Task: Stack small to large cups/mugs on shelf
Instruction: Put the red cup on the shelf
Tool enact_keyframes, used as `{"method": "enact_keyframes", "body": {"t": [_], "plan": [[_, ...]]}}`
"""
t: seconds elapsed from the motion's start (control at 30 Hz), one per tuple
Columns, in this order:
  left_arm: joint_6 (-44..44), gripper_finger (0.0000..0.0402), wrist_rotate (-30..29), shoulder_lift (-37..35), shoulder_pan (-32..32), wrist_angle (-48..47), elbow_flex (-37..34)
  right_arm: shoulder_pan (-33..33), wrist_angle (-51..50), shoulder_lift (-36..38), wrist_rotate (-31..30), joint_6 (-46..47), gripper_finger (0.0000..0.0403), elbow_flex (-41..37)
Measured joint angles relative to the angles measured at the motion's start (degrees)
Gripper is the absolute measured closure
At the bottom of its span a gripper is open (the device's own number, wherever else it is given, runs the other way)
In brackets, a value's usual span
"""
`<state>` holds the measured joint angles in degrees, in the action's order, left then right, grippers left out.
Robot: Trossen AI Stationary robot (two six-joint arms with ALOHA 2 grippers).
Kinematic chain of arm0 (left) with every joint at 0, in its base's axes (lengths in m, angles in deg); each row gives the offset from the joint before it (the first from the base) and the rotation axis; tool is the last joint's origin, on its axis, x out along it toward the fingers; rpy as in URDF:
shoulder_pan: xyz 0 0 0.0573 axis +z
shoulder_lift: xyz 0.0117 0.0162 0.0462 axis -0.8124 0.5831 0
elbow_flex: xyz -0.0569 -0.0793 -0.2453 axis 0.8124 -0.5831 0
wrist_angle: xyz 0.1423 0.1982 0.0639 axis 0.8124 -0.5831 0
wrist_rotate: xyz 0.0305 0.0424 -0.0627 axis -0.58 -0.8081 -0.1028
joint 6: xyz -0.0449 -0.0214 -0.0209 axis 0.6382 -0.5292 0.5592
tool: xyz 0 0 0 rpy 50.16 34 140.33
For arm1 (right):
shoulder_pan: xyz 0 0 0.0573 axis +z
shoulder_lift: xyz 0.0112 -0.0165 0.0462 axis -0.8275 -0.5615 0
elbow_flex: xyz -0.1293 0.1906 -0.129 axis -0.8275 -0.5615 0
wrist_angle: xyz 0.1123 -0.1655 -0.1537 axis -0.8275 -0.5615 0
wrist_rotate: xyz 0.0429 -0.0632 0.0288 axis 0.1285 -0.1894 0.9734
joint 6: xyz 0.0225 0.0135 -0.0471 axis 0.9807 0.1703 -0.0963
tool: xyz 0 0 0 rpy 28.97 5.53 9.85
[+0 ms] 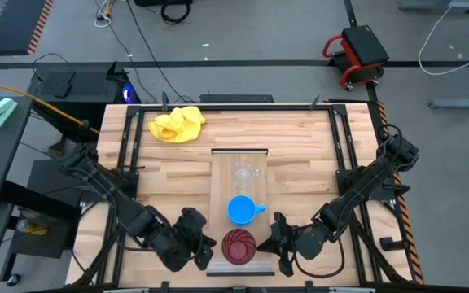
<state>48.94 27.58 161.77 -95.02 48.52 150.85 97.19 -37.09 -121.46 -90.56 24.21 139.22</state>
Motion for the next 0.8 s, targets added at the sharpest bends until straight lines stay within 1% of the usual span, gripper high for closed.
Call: {"method": "enact_keyframes", "body": {"t": [0.27, 0.4, 0.57, 0.67, 0.8], "plan": [[-5.7, 0.0385, 5.7, 0.0, 3.5, 5.0, 0.0, -0.3, 0.0, 0.0, 0.0, -0.7, 0.0403, 0.0], [-6.5, 0.0387, 7.7, 0.0, 4.1, 6.0, 0.0, -0.4, 0.0, 0.0, 0.0, -0.8, 0.0403, 0.0], [-6.9, 0.0382, 8.8, 0.3, 4.2, 7.4, 0.0, -0.4, 0.0, 0.0, 0.0, -0.9, 0.0403, 0.0], [-7.8, 0.0383, 9.9, 0.9, 4.2, 11.0, 0.0, -0.4, 0.0, 0.0, 0.0, -1.2, 0.0403, 0.0], [-9.1, 0.0387, 10.2, 1.4, 4.2, 13.0, 0.0, -0.4, -0.1, 0.0, 0.0, -1.3, 0.0403, 0.0]]}}
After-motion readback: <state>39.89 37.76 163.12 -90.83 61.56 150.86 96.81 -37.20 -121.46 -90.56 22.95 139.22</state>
